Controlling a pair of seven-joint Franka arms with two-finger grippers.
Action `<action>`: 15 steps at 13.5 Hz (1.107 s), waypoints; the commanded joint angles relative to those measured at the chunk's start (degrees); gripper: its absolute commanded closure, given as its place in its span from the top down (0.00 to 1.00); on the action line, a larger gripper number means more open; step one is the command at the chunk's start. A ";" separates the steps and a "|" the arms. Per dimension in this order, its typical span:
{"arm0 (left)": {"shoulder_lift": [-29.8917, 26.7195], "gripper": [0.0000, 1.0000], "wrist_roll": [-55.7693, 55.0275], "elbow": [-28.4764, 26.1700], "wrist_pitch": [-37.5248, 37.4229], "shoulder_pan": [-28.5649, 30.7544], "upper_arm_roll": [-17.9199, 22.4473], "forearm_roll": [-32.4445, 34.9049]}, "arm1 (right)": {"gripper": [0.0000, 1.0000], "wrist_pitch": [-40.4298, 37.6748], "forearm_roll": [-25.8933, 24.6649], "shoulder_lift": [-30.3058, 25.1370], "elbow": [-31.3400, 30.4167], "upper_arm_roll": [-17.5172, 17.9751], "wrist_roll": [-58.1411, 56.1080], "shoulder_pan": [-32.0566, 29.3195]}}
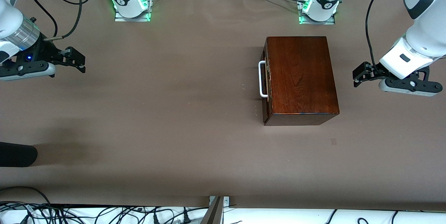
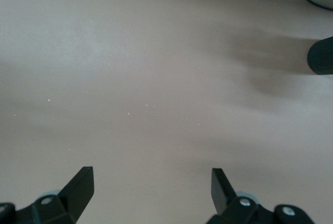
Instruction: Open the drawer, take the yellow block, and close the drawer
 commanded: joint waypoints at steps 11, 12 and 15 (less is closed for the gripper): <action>1.75 1.00 0.52 0.32 -7.07 -1.52 -1.37 -1.14 | 1.00 -0.40 -0.74 -0.29 0.53 0.08 -0.32 0.14; 2.28 1.00 0.09 0.23 -9.08 -2.05 -2.77 -1.15 | 1.00 -0.40 -0.82 -0.29 0.53 0.08 -0.23 0.14; 3.69 1.00 -0.09 0.58 -9.11 -3.54 -7.07 -1.41 | 1.00 -0.40 -0.74 -0.29 0.53 0.08 -0.23 0.14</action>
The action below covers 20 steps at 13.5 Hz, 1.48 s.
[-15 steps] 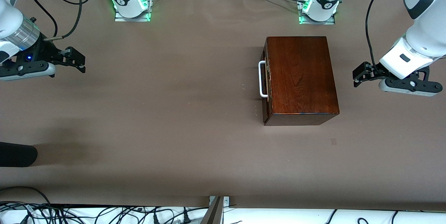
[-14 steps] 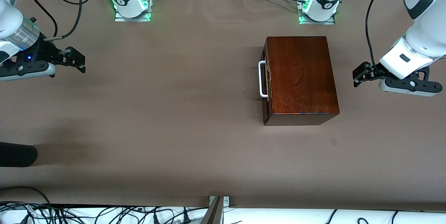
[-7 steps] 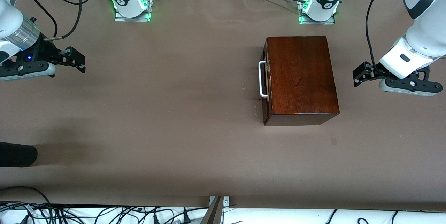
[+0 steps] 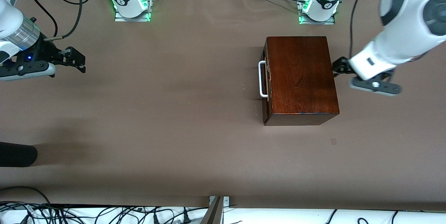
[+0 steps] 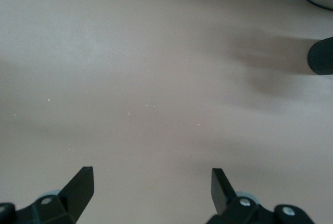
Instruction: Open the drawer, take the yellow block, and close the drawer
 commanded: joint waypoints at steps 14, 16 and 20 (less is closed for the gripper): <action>27.26 1.00 -36.81 15.61 7.91 -23.59 -4.74 7.19 | 1.00 -0.40 -0.82 -0.29 0.44 -0.01 -0.14 0.10; 25.95 1.00 -43.20 12.61 4.50 -23.77 -5.35 10.51 | 1.00 -0.40 -0.91 -0.29 0.44 -0.01 -0.14 0.01; 26.47 1.00 -49.74 10.15 4.57 -25.97 -5.45 13.94 | 1.00 -0.48 -0.91 -0.20 0.44 -0.19 -0.14 0.01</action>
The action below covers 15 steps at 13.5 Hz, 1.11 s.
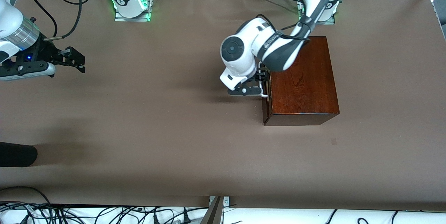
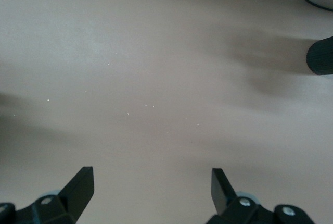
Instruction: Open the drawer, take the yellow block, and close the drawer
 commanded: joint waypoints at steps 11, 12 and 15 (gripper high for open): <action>2.85 1.00 -5.17 -4.20 5.44 -1.16 0.39 7.86 | 1.00 -0.47 -0.79 -0.20 0.40 -0.08 0.13 0.00; 3.20 1.00 -5.26 -4.20 5.79 -1.24 0.39 7.94 | 1.00 -0.47 -0.70 -0.20 0.40 -0.08 0.21 0.00; 3.64 1.00 -5.87 -3.93 8.33 -1.77 0.30 7.86 | 1.00 -0.47 -0.70 -0.20 0.40 -0.08 0.30 0.00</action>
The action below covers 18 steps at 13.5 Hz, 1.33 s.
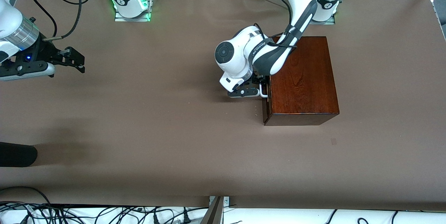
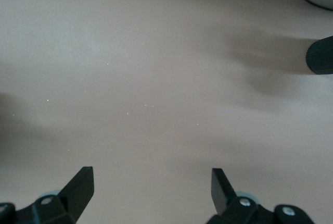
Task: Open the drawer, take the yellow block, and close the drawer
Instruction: 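Pull the drawer handle outward with the left gripper to open the drawer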
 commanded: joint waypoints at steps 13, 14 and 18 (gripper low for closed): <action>5.11 1.00 -1.72 5.84 16.41 -6.57 -0.30 -7.16 | 1.00 -0.47 -0.33 -0.21 0.40 -0.19 0.55 0.00; 5.11 1.00 -1.72 5.93 16.33 -6.75 -0.30 -7.16 | 1.00 -0.47 -0.33 -0.21 0.40 -0.28 0.55 0.00; 5.63 1.00 -2.41 6.89 16.15 -8.94 -0.21 -7.16 | 1.00 -0.38 -0.33 -0.21 0.40 -0.28 0.55 0.00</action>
